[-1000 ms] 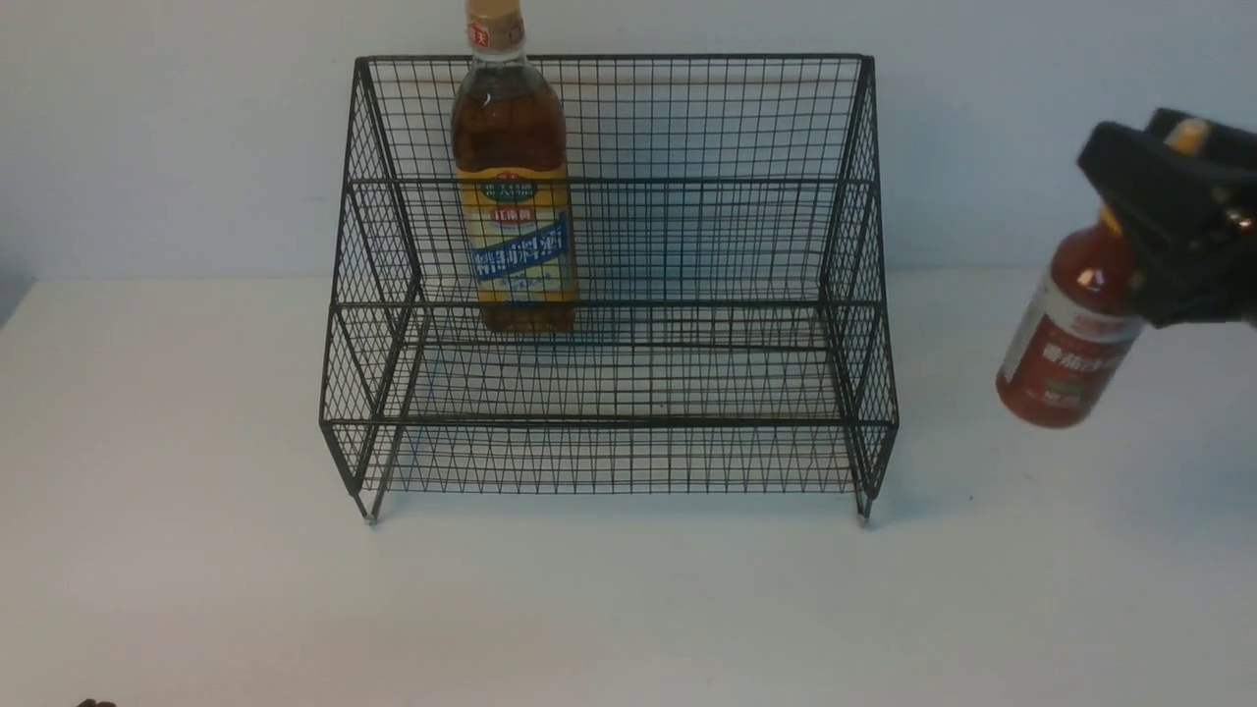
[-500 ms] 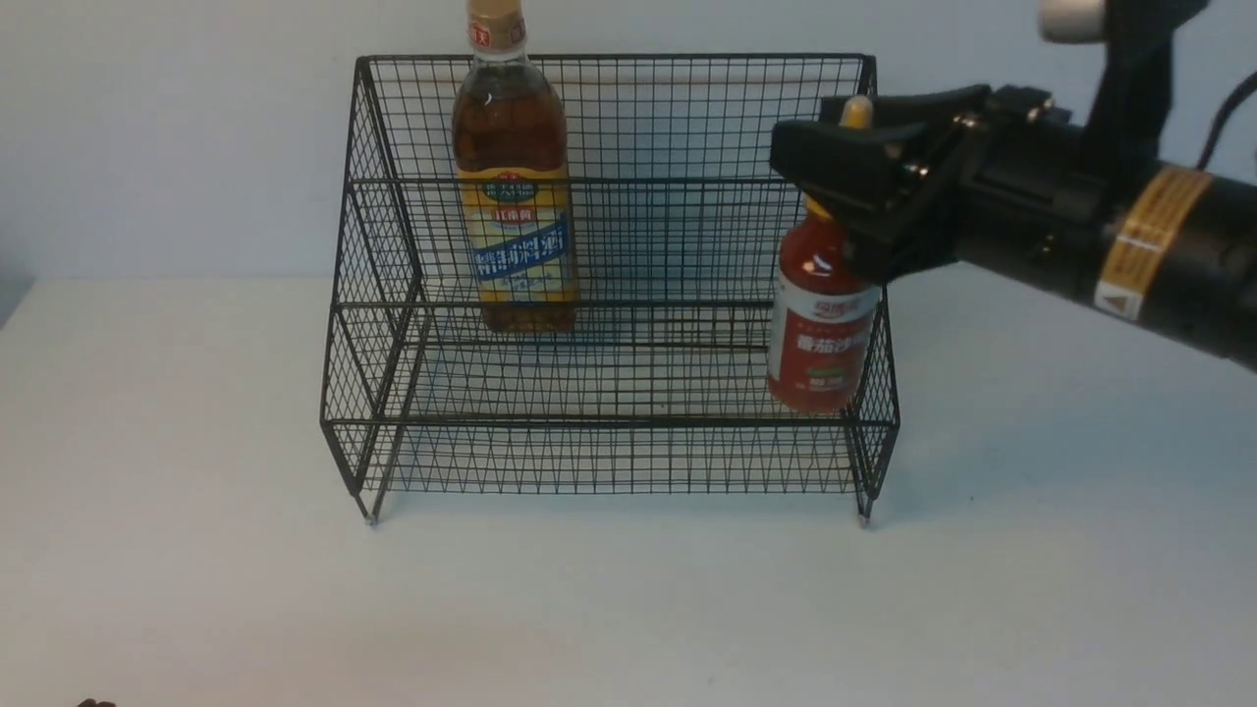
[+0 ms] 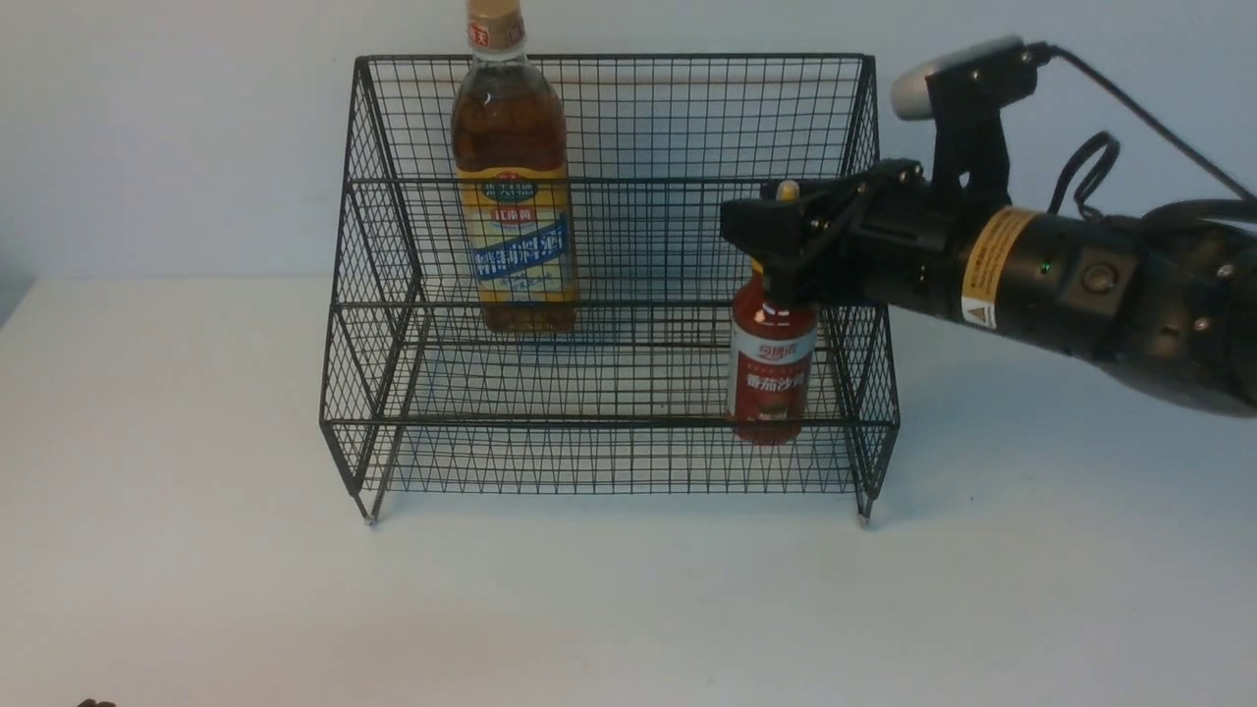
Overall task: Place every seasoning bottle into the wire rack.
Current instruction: Use the right arm to put the condiment bottle back on the shelf
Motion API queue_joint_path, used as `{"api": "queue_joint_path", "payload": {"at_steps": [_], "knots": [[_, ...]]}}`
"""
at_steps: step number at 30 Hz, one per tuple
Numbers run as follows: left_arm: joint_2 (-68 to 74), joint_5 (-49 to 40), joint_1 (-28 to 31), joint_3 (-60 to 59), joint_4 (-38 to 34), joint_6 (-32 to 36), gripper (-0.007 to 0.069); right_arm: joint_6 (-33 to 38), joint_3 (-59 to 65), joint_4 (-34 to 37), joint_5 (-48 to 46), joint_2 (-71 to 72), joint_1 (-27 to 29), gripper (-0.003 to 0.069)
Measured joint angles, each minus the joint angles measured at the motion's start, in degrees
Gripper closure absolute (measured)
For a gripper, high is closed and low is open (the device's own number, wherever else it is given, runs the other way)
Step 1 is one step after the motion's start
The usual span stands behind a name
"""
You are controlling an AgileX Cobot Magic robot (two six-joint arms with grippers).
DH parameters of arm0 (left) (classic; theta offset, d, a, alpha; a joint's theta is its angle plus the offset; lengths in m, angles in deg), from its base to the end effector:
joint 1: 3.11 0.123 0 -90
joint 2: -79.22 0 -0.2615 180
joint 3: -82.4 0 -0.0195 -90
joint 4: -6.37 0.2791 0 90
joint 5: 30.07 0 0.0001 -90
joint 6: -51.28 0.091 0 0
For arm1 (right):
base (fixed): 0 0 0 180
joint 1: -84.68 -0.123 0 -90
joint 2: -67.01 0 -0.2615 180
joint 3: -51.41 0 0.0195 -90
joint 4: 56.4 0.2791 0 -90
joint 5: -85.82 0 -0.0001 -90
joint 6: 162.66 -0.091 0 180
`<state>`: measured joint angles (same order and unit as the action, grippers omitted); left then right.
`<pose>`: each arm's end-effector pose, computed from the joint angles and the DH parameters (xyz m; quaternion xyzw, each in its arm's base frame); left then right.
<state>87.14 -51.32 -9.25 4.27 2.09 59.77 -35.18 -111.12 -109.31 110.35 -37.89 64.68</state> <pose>0.1041 -0.0137 0.1706 0.0826 0.8008 -0.0194 0.5928 0.3614 0.1635 0.2176 -0.2210 0.7674 0.2456 0.5494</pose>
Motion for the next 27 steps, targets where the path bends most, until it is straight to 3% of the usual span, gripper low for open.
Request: {"api": "queue_joint_path", "payload": {"at_steps": [12,22,25,27], "knots": [[0.0,0.0,0.0,0.0,0.0,0.0,0.0636,-3.71,-0.06,-7.46,-0.21,-2.92,0.0,0.0398],[0.0,0.0,0.0,0.0,0.0,0.02,0.0636,-4.47,-0.12,-7.92,-3.04,-2.92,-0.06,0.0396],[0.0,0.0,0.0,0.0,0.0,0.02,0.0636,-4.77,-0.16,-7.92,-3.21,-2.92,-0.11,0.0379],[0.0,0.0,0.0,0.0,0.0,0.02,0.0636,-6.01,-0.38,-7.68,-3.16,-2.92,-0.11,0.0327]]}}
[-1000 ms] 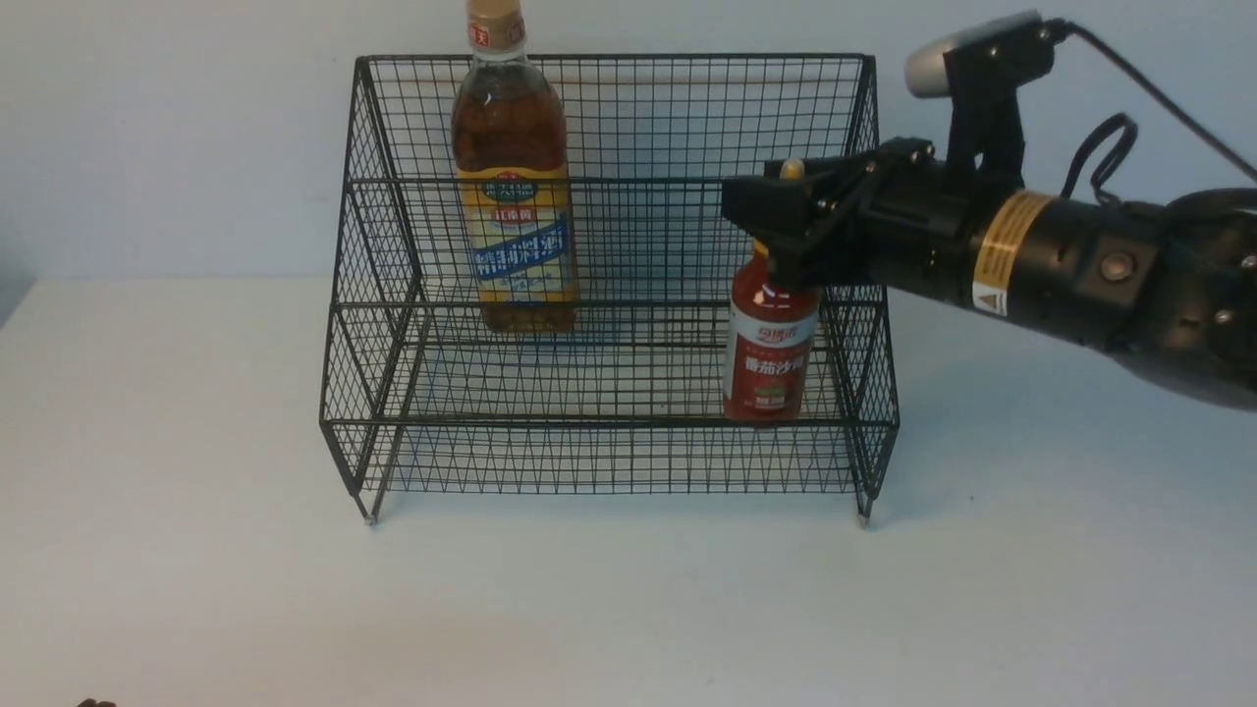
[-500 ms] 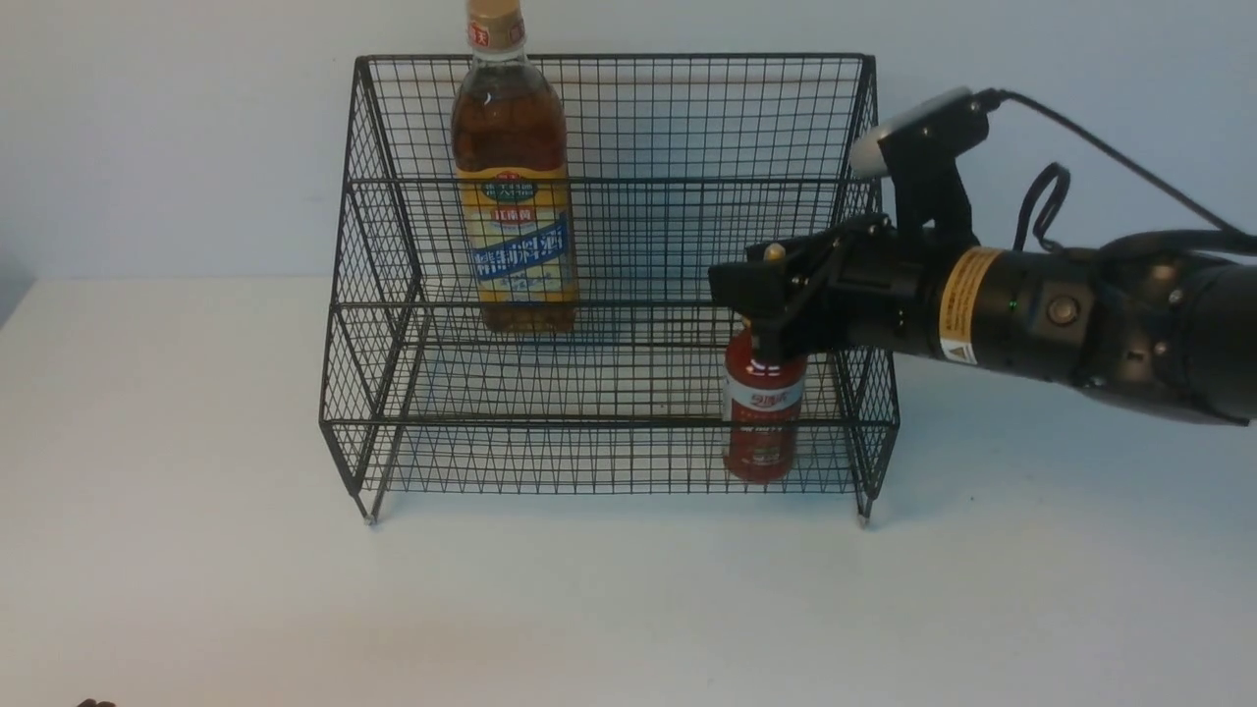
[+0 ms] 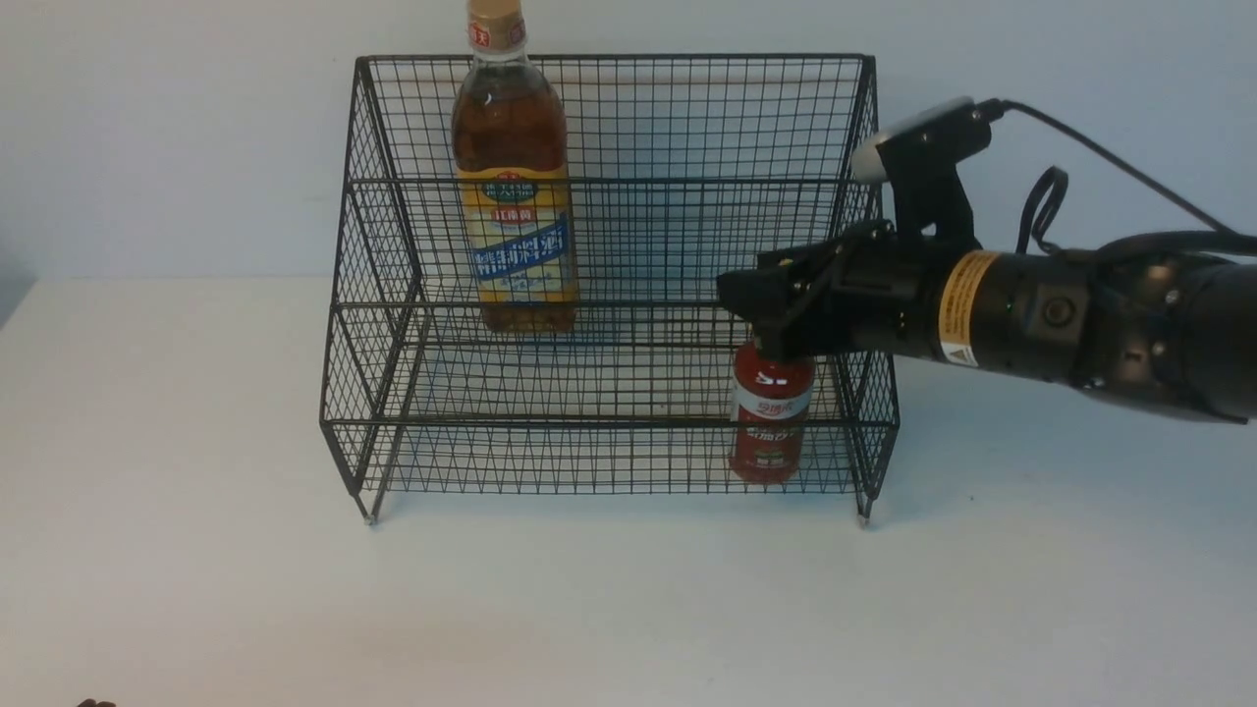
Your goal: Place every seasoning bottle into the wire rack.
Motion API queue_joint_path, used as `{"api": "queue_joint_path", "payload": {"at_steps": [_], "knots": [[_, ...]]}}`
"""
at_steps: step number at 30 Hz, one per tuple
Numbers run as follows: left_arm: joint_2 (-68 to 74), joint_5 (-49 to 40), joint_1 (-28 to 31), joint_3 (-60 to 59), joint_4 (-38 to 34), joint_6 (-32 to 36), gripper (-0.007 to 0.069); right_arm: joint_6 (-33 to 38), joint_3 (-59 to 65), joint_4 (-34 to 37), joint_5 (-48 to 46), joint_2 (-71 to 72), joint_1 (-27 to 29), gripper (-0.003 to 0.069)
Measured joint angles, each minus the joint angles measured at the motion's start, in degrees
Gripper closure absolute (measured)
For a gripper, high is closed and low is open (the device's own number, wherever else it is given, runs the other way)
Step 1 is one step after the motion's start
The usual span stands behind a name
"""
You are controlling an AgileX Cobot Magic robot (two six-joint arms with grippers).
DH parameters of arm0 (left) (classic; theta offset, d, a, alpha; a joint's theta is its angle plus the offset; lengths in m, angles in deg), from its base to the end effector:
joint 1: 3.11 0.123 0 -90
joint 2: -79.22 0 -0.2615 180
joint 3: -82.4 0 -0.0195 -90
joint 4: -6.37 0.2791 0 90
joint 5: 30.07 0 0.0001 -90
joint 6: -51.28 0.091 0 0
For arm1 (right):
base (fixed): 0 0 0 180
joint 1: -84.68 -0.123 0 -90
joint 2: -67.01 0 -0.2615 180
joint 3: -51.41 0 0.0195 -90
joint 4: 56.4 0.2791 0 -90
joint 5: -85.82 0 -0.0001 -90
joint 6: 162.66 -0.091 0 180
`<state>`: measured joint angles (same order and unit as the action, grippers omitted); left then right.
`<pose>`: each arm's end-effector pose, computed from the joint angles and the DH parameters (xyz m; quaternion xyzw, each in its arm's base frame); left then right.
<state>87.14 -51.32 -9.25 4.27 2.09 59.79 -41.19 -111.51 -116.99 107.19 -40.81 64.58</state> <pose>0.1041 -0.0137 0.1706 0.0828 0.8008 -0.0193 0.5928 0.3647 0.1641 0.1931 -0.2327 0.7993 0.2253 0.5062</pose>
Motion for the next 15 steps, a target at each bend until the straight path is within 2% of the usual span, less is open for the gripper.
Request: {"api": "queue_joint_path", "payload": {"at_steps": [6,12,15], "knots": [[0.0,0.0,0.0,0.0,0.0,0.0,0.0636,-4.13,-0.12,0.2,-0.73,0.98,-0.06,0.0202],[0.0,0.0,0.0,0.0,0.0,0.0,0.0636,-5.13,-0.12,-0.64,-7.58,8.38,-0.17,0.0176],[0.0,0.0,0.0,0.0,0.0,0.0,0.0636,-8.29,-0.12,-2.86,-12.19,16.34,-0.17,0.0181]]}}
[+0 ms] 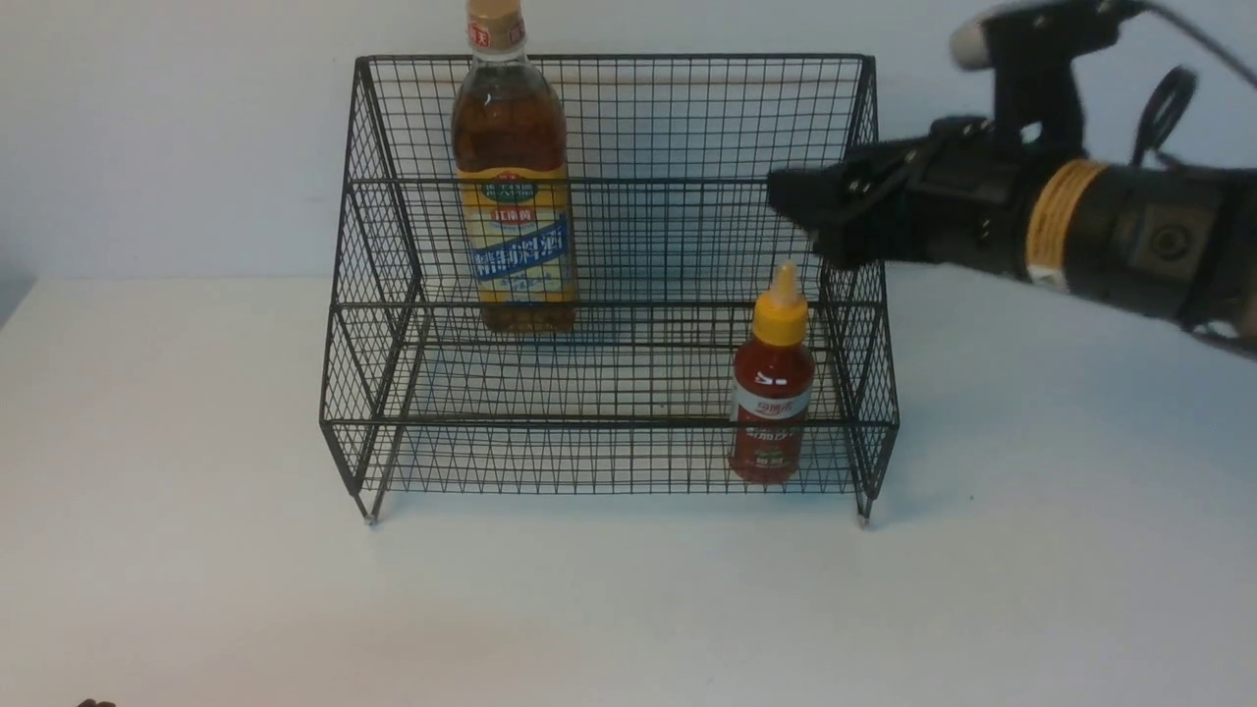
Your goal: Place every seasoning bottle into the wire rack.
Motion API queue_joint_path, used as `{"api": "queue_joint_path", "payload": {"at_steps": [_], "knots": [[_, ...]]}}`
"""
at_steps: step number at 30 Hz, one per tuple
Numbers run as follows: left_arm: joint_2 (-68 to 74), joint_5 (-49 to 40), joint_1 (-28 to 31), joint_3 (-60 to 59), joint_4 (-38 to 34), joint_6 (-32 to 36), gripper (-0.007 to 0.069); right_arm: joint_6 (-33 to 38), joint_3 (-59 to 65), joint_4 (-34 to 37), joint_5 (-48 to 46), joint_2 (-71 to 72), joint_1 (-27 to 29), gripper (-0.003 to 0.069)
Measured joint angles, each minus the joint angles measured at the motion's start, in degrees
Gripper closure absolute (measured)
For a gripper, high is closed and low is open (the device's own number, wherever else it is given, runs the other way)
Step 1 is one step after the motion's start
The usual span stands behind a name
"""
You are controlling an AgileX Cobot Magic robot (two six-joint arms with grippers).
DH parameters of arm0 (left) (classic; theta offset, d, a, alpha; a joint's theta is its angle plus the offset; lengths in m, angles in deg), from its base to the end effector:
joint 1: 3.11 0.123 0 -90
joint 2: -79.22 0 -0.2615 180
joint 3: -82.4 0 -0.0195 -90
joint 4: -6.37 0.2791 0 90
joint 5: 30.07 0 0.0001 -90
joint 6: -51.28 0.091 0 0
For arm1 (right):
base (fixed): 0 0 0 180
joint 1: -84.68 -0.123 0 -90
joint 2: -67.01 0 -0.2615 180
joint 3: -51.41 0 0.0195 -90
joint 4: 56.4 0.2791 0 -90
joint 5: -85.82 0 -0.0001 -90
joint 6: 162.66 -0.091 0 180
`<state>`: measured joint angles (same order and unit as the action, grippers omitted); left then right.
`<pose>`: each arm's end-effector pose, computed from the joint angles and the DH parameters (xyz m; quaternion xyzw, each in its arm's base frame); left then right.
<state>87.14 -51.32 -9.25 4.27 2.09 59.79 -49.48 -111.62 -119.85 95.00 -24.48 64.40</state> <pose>0.1041 -0.0137 0.1706 0.0828 0.8008 -0.0193 0.5928 0.3379 0.1386 0.2922 -0.1572 0.7731 0.1822 0.5868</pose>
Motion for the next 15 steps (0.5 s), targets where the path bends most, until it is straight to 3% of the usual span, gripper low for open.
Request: {"api": "queue_joint_path", "payload": {"at_steps": [5,7,11,15], "knots": [[0.0,0.0,0.0,0.0,0.0,0.0,0.0636,-7.65,0.0,-4.6,-5.74,12.88,0.0,0.0272],[0.0,0.0,0.0,0.0,0.0,0.0,0.0636,-11.08,0.35,-7.21,-10.65,21.06,0.0,0.04],[0.0,0.0,0.0,0.0,0.0,0.0,0.0636,-11.75,2.82,-8.55,-16.28,30.91,0.0,0.0608],[0.0,0.0,0.0,0.0,0.0,0.0,0.0636,-7.05,6.66,-9.21,-20.9,39.25,0.0,0.0664]]}}
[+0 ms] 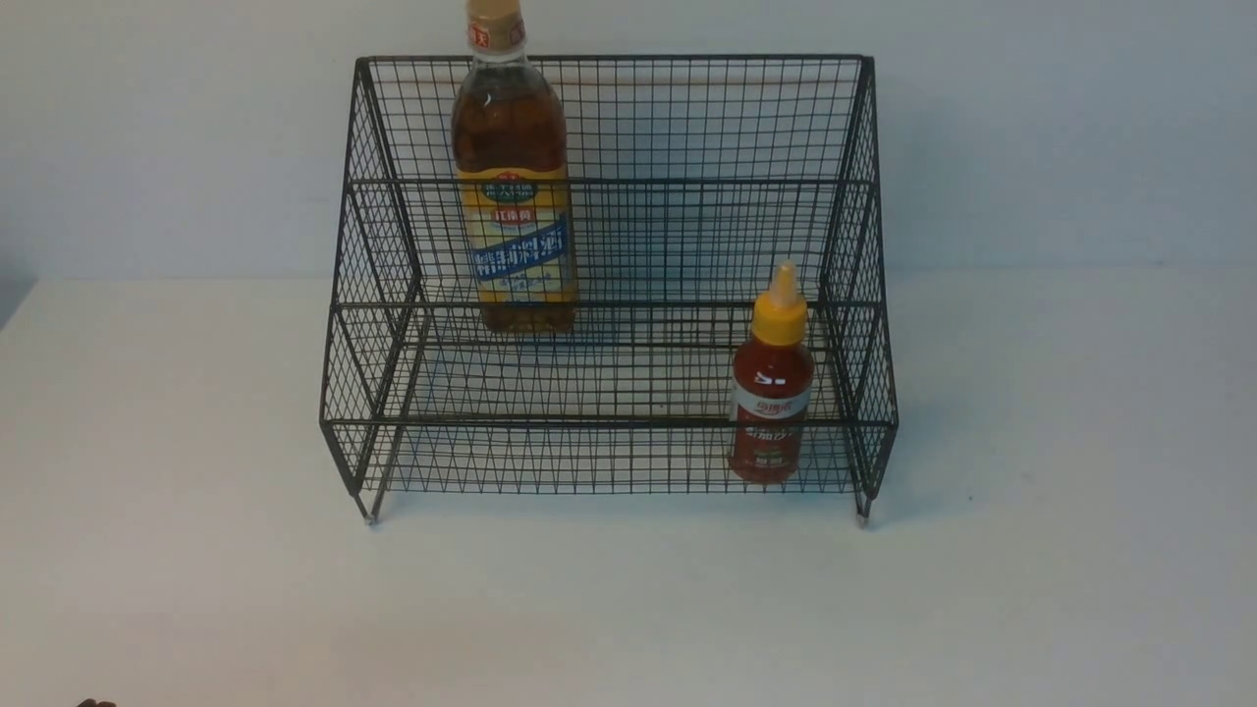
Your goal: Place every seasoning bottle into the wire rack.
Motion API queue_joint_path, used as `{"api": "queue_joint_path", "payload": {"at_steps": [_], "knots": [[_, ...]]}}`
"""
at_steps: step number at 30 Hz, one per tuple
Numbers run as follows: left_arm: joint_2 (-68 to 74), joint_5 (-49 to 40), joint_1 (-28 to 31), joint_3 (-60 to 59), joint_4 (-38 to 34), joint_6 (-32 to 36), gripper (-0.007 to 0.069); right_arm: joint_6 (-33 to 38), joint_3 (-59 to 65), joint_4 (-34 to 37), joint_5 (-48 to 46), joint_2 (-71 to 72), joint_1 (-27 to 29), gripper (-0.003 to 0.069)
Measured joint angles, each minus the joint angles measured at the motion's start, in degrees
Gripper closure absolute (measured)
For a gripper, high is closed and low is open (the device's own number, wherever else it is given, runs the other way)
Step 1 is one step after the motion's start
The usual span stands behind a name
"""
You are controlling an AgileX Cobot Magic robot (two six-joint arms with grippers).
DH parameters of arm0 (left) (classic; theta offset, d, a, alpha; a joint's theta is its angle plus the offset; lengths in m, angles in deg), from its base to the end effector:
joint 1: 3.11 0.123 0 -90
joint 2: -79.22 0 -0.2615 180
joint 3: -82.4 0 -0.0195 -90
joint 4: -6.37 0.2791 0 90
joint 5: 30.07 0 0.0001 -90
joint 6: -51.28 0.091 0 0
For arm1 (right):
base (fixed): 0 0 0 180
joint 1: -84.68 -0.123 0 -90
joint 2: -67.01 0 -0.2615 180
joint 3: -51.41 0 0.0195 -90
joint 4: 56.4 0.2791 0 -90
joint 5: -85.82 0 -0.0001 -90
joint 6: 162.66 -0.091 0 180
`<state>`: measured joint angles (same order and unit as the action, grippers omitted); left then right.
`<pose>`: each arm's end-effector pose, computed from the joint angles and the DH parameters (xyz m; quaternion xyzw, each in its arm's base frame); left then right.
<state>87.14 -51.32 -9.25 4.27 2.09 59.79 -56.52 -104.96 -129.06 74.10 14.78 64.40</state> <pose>0.1041 -0.0137 0.1706 0.0828 0.8008 -0.0193 0.5928 0.1876 0.0504 0.4332 -0.0295 0.6394 0.0839 0.7637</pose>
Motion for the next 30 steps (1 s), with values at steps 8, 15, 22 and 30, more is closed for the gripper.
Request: {"api": "queue_joint_path", "payload": {"at_steps": [8,15,22,30], "knots": [[0.0,0.0,0.0,0.0,0.0,0.0,0.0636,38.61,11.03,-3.99,-12.06,12.64,0.0,0.0673],[0.0,0.0,0.0,0.0,0.0,0.0,0.0636,45.27,14.05,24.81,-30.55,16.94,0.0,0.0673],[0.0,0.0,0.0,0.0,0.0,0.0,0.0636,43.55,14.54,67.28,-29.0,16.01,0.0,0.0673],[0.0,0.0,0.0,0.0,0.0,0.0,0.0636,55.87,14.49,73.65,-18.8,15.95,0.0,0.0673]]}}
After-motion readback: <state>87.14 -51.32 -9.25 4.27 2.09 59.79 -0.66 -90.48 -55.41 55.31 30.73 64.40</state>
